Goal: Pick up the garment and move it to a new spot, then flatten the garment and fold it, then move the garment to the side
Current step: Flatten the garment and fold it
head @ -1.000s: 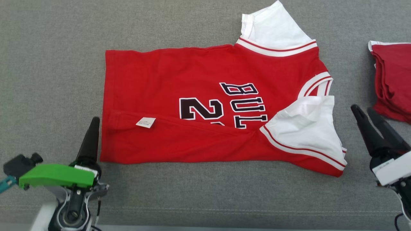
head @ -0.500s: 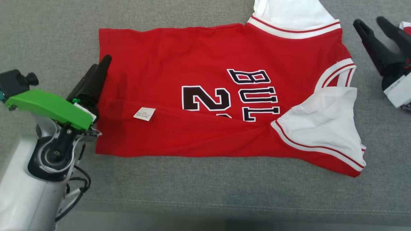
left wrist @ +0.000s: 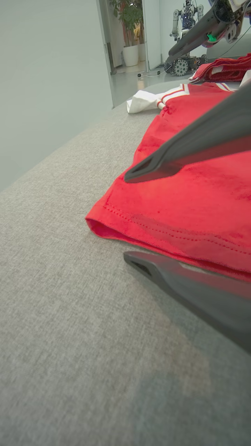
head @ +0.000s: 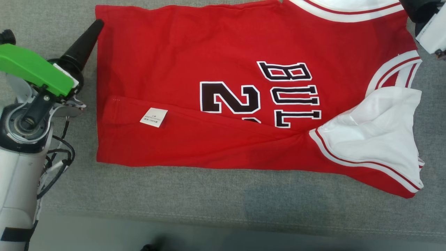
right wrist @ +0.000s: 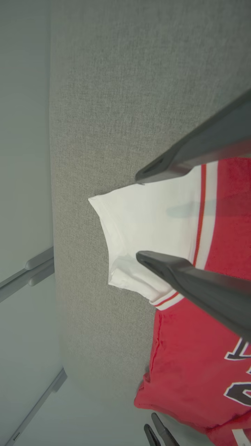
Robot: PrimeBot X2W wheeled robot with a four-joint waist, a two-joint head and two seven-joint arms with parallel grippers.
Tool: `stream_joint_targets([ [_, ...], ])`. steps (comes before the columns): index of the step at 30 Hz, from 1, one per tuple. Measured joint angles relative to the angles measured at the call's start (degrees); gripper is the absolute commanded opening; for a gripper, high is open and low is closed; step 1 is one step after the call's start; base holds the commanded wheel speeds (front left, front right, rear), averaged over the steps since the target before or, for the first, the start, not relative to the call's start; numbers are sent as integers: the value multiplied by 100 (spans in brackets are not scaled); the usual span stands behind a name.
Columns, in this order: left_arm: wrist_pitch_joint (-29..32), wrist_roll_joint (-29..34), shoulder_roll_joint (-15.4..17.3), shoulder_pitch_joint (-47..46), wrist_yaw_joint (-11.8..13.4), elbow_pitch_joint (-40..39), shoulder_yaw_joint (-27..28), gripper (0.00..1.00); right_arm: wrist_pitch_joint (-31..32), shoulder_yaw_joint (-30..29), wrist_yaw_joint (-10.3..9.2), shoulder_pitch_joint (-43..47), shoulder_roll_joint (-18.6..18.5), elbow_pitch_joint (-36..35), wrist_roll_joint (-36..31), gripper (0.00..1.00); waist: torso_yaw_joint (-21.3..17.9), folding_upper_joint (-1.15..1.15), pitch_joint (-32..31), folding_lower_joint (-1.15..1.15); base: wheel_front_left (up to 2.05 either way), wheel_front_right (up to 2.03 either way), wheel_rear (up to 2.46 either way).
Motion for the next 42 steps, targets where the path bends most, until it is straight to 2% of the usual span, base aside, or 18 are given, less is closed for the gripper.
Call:
stream_joint_targets([
  [5,356,-513,13,-307,199,174,353,100,212,172,0,-692,282,103,-86,100,-21,0,193,0,0,0,0],
  [10,691,-691,303,-576,383,371,553,100,385,349,0,-1148,476,249,-90,100,-117,0,374,0,0,0,0],
  [17,1149,-1027,573,-850,421,483,759,100,428,367,10,-1628,570,539,-145,100,-356,0,645,0,0,0,0],
  [24,1582,-1074,748,-1031,421,459,671,100,367,354,64,-1660,597,889,-187,100,-499,0,755,0,0,0,0],
  [25,1640,-1074,781,-1042,421,464,636,92,341,356,77,-1660,606,951,-189,100,-508,0,754,0,0,0,0],
  [26,1703,-1073,817,-1053,421,460,587,93,326,360,78,-1659,616,1010,-189,100,-511,0,744,0,0,0,0],
  [27,1783,-1072,861,-1068,421,458,535,100,327,364,79,-1660,622,1037,-189,100,-513,0,731,0,0,0,0],
  [37,2329,-1012,1094,-1090,421,350,223,100,242,367,213,-1798,722,1335,-188,100,-505,0,649,0,0,0,0],
  [38,2372,-1009,1107,-1089,421,341,188,97,227,376,213,-1798,731,1360,-188,100,-504,0,639,0,0,0,0],
  [39,2388,-1000,1111,-1088,420,333,168,79,226,381,220,-1801,738,1385,-188,100,-502,0,630,0,0,0,0],
  [40,2429,-996,1111,-1088,420,330,157,79,226,387,242,-1804,744,1413,-188,100,-501,0,620,0,0,0,0],
  [42,2477,-979,1112,-1088,420,324,120,42,225,394,261,-1815,747,1464,-188,100,-497,0,603,0,0,0,0],
])
